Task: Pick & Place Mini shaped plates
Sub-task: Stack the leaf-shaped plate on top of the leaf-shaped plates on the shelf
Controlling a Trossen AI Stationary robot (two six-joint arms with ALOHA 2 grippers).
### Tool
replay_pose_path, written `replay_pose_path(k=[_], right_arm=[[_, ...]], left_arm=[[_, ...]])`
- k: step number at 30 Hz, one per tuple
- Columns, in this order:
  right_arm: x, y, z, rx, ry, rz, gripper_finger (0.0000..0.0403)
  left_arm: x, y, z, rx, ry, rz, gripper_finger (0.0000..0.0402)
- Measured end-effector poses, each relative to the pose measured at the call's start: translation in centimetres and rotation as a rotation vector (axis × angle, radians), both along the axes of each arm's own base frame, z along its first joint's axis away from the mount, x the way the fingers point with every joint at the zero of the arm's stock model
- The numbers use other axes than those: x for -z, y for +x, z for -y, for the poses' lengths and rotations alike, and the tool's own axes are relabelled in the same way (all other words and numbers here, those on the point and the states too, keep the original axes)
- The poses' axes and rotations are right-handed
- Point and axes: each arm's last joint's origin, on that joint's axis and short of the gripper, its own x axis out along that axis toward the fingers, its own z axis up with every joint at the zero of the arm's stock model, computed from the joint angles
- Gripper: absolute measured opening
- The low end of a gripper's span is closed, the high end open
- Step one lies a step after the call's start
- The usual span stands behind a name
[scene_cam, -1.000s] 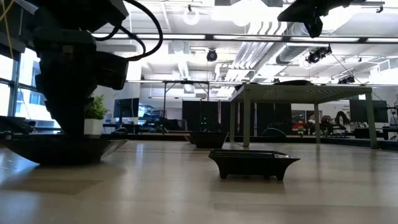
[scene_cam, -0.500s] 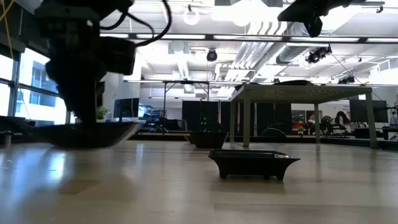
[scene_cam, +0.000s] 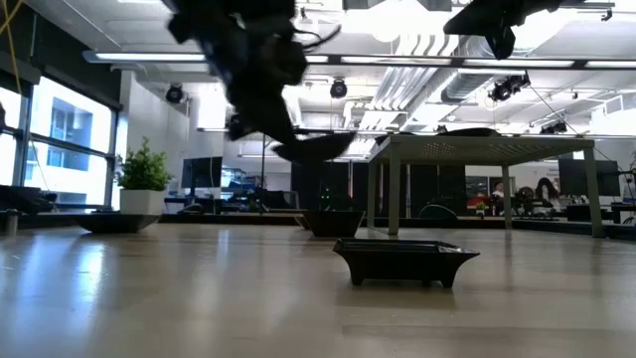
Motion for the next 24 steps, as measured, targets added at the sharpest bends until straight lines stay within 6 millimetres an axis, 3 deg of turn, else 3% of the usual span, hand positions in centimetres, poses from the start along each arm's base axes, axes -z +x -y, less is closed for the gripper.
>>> replay_pose_path(k=[5, 12, 16, 24], right_arm=[[0.0, 0.0, 0.0, 0.0, 0.0, -0.002, 0.0005], [0.0, 0.0, 0.0, -0.002, -0.006, -0.007, 0.0002], [0.1, 0.0, 0.0, -0.002, -0.008, -0.009, 0.0004], [0.2, 0.0, 0.0, -0.003, -0.005, -0.019, 0.0002]], left_arm=[[0.8, 4.1, -1.4, 0.062, 0.032, 0.002, 0.0], [3.0, 9.0, -1.7, 0.142, 0.062, -0.052, 0.0], [4.0, 10.5, -1.8, 0.177, 0.09, -0.057, 0.0], [4.4, 11.0, -1.8, 0.201, 0.147, -0.055, 0.001]])
